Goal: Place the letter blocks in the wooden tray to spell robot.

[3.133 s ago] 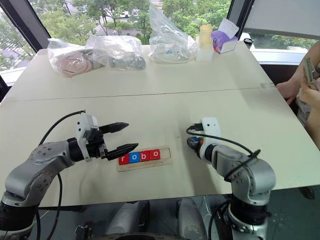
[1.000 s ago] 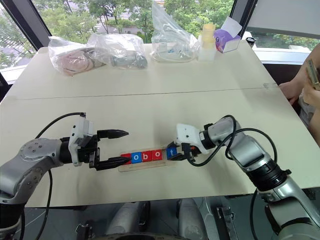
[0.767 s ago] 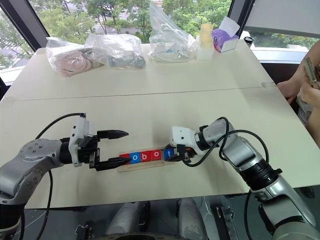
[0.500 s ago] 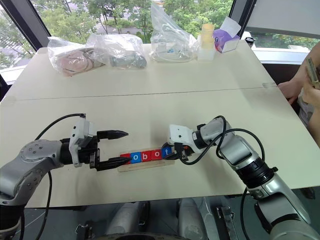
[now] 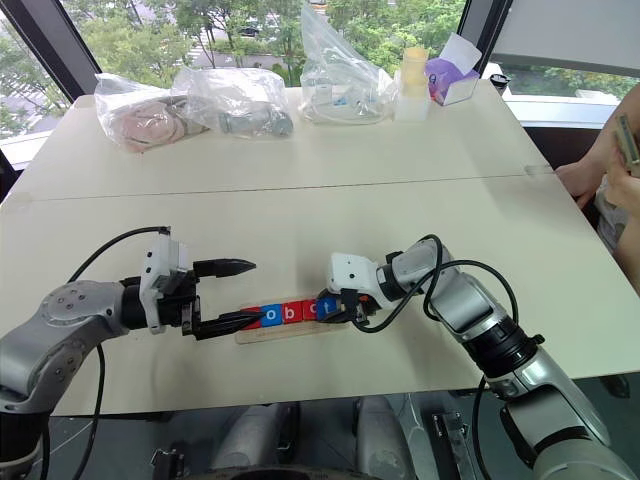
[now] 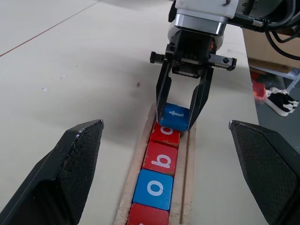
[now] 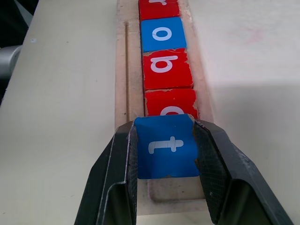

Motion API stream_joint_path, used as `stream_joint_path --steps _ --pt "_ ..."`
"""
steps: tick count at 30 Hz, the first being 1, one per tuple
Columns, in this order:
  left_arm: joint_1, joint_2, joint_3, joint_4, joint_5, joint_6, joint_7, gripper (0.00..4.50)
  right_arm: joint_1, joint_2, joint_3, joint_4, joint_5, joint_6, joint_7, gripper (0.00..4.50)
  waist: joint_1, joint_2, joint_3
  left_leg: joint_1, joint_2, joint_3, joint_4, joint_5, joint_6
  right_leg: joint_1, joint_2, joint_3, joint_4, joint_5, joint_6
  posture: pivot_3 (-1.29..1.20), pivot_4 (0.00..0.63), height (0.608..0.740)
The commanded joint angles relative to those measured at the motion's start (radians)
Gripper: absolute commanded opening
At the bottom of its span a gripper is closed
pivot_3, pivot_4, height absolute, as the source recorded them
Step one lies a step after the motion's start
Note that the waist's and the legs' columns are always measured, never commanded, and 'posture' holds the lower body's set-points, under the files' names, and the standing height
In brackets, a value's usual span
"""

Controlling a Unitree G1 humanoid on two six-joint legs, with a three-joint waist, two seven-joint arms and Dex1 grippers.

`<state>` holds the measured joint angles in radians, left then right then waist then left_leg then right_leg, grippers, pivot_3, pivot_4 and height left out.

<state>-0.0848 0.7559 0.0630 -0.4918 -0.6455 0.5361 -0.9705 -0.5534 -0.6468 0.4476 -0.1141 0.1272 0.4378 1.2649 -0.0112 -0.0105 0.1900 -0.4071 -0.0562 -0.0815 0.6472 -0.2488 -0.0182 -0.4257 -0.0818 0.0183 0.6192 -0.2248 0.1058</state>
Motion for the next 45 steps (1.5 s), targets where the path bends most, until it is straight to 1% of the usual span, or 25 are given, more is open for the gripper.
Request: stream_joint_path --steps 1,7,15,36,37,38,40,42,43,45 --pt "-0.004 -0.005 0.015 -0.028 -0.019 -0.005 0.004 4.5 -0.021 -0.029 -0.048 -0.052 0.022 0.021 0.009 1.16 0.0 0.0 0.0 0.0 0.0 0.0 0.0 0.0 0.0 0.0 0.0 0.0 0.0 0.0 0.0 0.0 0.15 0.74" --pt "-0.02 -0.013 0.002 -0.018 -0.013 -0.007 0.003 4.5 -0.007 -0.04 -0.048 -0.05 0.008 0.011 -0.003 1.16 0.0 0.0 0.0 0.0 0.0 0.0 0.0 0.0 0.0 0.0 0.0 0.0 0.0 0.0 0.0 0.0 0.15 0.74" --pt "-0.035 -0.018 -0.001 -0.015 -0.01 -0.003 0.008 4.5 -0.013 -0.011 -0.015 0.007 -0.033 -0.029 -0.02 1.16 0.0 0.0 0.0 0.0 0.0 0.0 0.0 0.0 0.0 0.0 0.0 0.0 0.0 0.0 0.001 0.0 0.15 0.74" --pt "-0.04 -0.026 0.002 -0.012 -0.004 -0.008 0.035 4.5 -0.021 0.029 0.014 0.0 -0.032 -0.001 0.006 1.16 -0.001 0.0 0.0 0.0 0.0 0.0 0.0 0.0 0.0 0.0 0.0 0.0 0.001 0.0 0.001 0.0 0.15 0.74" --pt "-0.04 -0.027 0.002 -0.013 -0.004 -0.008 0.036 4.5 -0.02 0.029 0.016 0.001 -0.034 0.001 0.005 1.66 -0.001 0.0 0.0 0.0 0.0 0.0 0.0 0.0 0.0 0.0 0.0 0.0 0.001 0.0 0.001 0.0 0.15 0.74" --pt "-0.04 -0.028 0.001 -0.013 -0.004 -0.008 0.037 4.5 -0.02 0.029 0.017 0.0 -0.034 0.004 0.005 2.26 -0.001 0.0 0.0 0.0 0.0 0.0 0.0 0.0 0.0 0.0 0.0 0.0 0.001 0.0 0.001 0.0 0.15 0.74" --pt "-0.041 -0.029 0.001 -0.014 -0.004 -0.008 0.038 4.5 -0.022 0.026 0.016 -0.008 -0.033 0.018 0.006 3.21 -0.002 0.0 0.0 0.0 0.0 0.0 0.0 0.0 0.0 0.0 0.0 0.0 0.001 0.0 0.001 0.0 0.15 0.74" --pt "-0.042 -0.03 0.001 -0.014 -0.003 -0.008 0.039 4.5 -0.027 0.02 0.002 -0.026 -0.022 0.034 0.01 4.31 -0.002 0.0 0.0 0.001 0.0 0.0 0.0 0.0 -0.001 0.0 0.0 0.0 0.002 0.001 0.0 0.0 0.15 0.74" --pt "-0.042 -0.031 0.0 -0.014 -0.003 -0.008 0.039 4.5 -0.032 0.018 -0.012 -0.035 -0.012 0.048 0.008 4.45 -0.001 0.0 0.0 0.001 0.0 0.0 0.0 0.001 -0.001 0.0 0.0 0.0 0.002 0.001 0.0 0.0 0.15 0.74" --pt "-0.041 -0.031 0.001 -0.014 -0.003 -0.009 0.04 4.5 -0.044 0.013 -0.04 -0.049 0.005 0.071 0.001 4.45 -0.001 0.0 0.0 0.001 0.0 0.0 0.0 0.001 -0.001 0.0 0.0 0.0 0.002 0.001 0.0 0.0 0.15 0.74"
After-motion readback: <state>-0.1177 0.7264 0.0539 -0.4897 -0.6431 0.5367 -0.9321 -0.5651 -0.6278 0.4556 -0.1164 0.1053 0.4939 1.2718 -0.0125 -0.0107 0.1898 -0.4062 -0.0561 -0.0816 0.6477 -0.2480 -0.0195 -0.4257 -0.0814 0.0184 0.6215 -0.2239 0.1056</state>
